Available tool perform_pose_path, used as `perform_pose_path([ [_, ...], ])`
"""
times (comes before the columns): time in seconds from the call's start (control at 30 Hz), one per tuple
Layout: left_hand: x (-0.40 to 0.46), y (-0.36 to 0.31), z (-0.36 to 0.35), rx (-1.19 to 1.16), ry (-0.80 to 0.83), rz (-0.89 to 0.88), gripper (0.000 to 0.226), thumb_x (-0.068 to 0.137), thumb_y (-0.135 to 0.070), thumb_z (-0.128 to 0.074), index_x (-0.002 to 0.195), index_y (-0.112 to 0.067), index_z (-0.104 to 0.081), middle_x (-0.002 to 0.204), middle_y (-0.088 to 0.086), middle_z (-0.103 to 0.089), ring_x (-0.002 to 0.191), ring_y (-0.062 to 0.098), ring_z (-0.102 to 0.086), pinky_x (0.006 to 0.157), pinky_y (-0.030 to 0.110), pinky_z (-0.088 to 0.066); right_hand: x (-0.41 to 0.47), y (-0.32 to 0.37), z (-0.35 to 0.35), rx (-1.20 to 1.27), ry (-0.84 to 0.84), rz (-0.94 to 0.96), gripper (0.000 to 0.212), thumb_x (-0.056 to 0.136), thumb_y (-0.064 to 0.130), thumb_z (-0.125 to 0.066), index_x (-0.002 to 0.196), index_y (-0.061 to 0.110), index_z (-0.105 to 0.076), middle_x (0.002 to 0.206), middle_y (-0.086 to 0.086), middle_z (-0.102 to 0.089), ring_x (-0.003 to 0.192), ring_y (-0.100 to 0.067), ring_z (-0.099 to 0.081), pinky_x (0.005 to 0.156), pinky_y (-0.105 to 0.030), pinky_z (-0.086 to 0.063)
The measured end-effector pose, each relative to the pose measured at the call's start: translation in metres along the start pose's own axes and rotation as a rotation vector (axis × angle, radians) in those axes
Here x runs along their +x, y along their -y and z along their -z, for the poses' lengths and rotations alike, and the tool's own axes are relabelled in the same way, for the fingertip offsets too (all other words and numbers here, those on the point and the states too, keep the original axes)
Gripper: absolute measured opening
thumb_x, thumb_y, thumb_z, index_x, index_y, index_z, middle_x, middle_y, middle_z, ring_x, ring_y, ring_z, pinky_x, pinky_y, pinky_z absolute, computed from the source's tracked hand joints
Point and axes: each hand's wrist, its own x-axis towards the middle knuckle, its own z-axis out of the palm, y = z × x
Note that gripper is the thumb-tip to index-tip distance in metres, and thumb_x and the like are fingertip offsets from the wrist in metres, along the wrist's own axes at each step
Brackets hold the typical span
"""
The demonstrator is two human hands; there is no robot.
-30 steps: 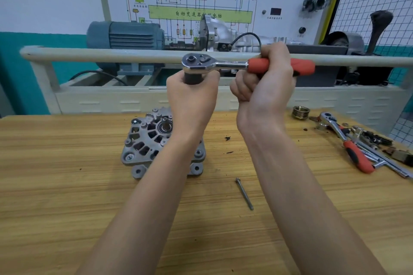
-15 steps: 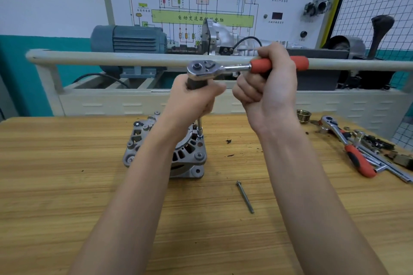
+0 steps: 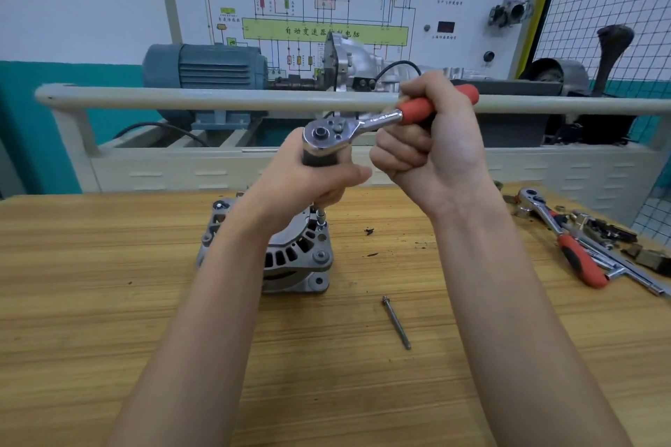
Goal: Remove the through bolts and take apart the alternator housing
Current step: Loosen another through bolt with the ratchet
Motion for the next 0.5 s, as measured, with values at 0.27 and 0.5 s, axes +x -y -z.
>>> perform_pose_path([
  [0.27,0.016,-0.001,-0.032,-0.103,-0.727,0.029,0.056,0.080,0.002,-0.057,0.037,-0.026,-0.033,0.041,-0.012,-0.027,0.042,0.008,-0.022,0.042,0.021,-0.023,-0.004,-0.015,-0.012,-0.012,-0.218,0.259,0.046,0.094,0.013,-0.044,0.053,0.019,-0.025,0.036,0.006,-0.016,0.033,-0.010,-0.012,0.036,-0.020,-0.015],
  [0.5,0.014,-0.009,-0.030,-0.100,-0.689,-0.036,0.048,0.086,-0.004,-0.061,0.049,-0.018,-0.034,0.045,-0.007,-0.028,0.045,0.011,-0.022,0.045,0.022,-0.023,-0.007,-0.006,-0.009,-0.094,-0.115,0.265,0.044,0.094,0.012,-0.045,0.053,0.018,-0.029,0.036,0.007,-0.018,0.033,-0.009,-0.012,0.037,-0.021,-0.014],
])
